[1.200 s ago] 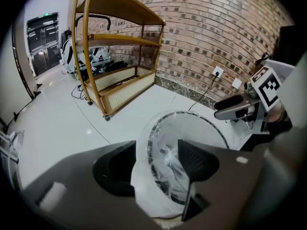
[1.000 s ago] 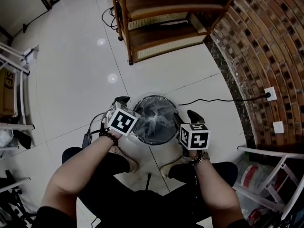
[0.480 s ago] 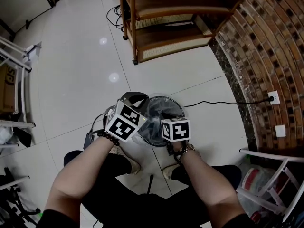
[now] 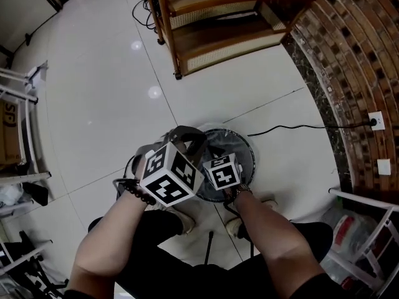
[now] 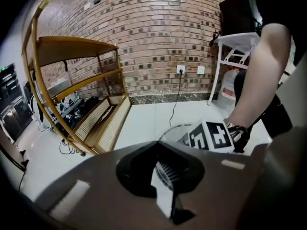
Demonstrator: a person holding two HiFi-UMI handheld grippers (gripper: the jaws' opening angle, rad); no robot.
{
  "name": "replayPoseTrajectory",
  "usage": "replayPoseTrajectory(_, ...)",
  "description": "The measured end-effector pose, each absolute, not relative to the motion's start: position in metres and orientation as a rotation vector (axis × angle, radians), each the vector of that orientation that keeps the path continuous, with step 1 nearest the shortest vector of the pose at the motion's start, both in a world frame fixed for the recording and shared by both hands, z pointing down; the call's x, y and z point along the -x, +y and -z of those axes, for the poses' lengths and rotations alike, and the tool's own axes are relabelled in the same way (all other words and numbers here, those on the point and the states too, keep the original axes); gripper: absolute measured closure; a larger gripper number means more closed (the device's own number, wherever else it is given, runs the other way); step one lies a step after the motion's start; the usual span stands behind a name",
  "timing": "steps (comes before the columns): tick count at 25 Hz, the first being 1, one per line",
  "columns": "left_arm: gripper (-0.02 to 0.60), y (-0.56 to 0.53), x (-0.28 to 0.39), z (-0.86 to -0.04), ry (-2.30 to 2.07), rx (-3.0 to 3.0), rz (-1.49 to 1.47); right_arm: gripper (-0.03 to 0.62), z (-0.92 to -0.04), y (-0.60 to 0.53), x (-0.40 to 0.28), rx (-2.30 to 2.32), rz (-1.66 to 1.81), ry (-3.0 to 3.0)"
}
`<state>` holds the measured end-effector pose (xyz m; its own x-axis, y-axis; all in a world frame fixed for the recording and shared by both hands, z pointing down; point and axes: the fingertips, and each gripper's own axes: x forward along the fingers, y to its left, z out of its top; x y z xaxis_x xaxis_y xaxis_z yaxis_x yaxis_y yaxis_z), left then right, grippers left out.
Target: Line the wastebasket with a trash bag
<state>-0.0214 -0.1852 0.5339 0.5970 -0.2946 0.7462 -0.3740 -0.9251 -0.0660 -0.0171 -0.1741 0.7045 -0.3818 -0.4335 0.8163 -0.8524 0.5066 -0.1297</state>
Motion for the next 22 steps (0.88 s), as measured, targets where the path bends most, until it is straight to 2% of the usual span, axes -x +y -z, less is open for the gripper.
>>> replayPoseTrajectory(3, 0.577, -0.195, 0.021, -0.527, -0.592, -2.724, -1.208, 0.594, -0.710, -0.182, 0.026, -0.995, -0.582, -2.049)
replayPoseTrajectory(12, 0.577, -0.204, 0.028, -0.515, -0.641, -2.710, -1.149, 0.594, -0.765, -0.175, 0.028, -0.966, -0.720, -1.956)
replayPoseTrajectory(22, 0.577, -0.205, 0.026, -0.514, -0.633, -2.736, -1.195, 0.594, -0.799, -0.175, 0.027, -0.960, -0.722, -1.929)
